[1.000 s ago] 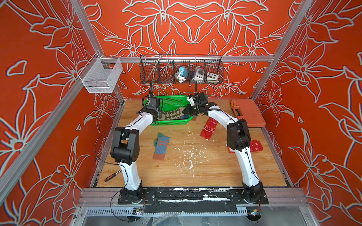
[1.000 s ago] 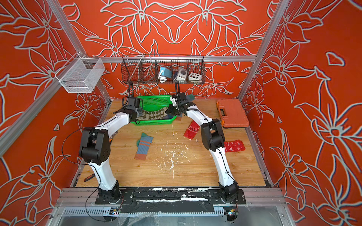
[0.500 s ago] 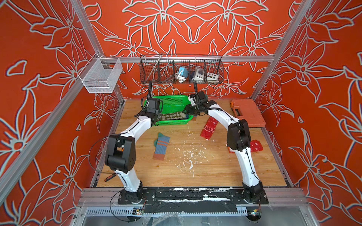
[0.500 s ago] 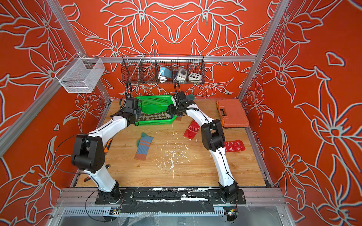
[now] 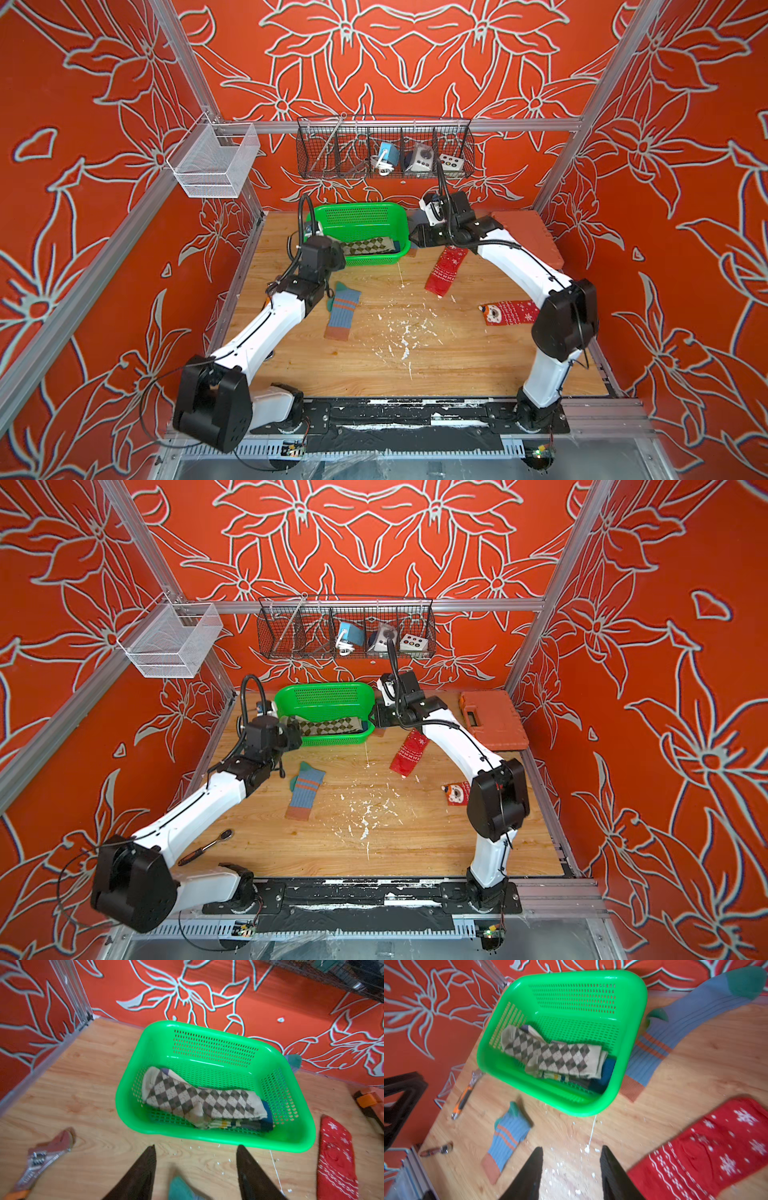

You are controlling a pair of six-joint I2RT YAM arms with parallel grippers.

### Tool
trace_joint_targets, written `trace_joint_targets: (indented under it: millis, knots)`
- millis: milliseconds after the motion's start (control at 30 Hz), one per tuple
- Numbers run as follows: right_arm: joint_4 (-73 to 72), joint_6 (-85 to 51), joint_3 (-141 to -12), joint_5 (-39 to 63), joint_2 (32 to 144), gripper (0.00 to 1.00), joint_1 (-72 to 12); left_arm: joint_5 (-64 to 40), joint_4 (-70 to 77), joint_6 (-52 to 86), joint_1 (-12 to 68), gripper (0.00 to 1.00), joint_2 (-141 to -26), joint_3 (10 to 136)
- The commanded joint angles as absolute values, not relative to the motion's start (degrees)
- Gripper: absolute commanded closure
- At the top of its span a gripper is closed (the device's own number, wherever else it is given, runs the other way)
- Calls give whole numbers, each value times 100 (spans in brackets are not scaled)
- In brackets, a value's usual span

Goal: Place the socks together as a pair
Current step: Pick up the sock from the center of the board.

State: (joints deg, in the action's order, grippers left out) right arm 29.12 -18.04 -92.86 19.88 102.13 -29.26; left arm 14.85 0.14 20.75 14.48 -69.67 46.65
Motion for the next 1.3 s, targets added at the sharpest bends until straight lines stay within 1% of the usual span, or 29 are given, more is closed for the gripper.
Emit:
trace_joint_targets:
  millis: [0, 133, 233, 300, 367, 500, 633, 900, 1067, 1267]
  knots:
    - [2906, -1388, -8550, 1811, 9812, 55, -3323, 529, 343, 2813, 1372, 41, -6708, 3994]
    - [2046, -1697, -7157, 1868, 9258, 59, -3517, -131, 693, 3158, 1508, 41, -6595, 3076]
    - [1566, -1841, -6306, 1930, 8985, 59, -3551, -157, 641, 3230, 1701, 38, -6465, 2670]
    - [1368, -1875, -5846, 1753, 8834, 59, -3551, -62, 419, 3275, 1843, 37, -6334, 2500]
    - [1313, -1915, -5596, 1644, 8736, 59, -3551, -123, 252, 3335, 1906, 37, -6196, 2351]
    - [1187, -2025, -5407, 1945, 8545, 60, -3551, -334, 23, 3309, 1925, 36, -6108, 2129]
    - [1262, -2054, -5298, 1945, 8193, 59, -3551, -853, 280, 3418, 2089, 35, -6337, 2013]
    - [1547, -2101, -5030, 1840, 7537, 59, -3556, -992, 659, 3614, 2972, 35, -7611, 2657]
    - [1817, -2101, -4888, 1599, 7203, 59, -3535, -1005, 1172, 3773, 3357, 35, -8117, 3130]
    - [2030, -2277, -4743, 1425, 7088, 58, -3379, -938, 1506, 3861, 3846, 35, -8809, 4280]
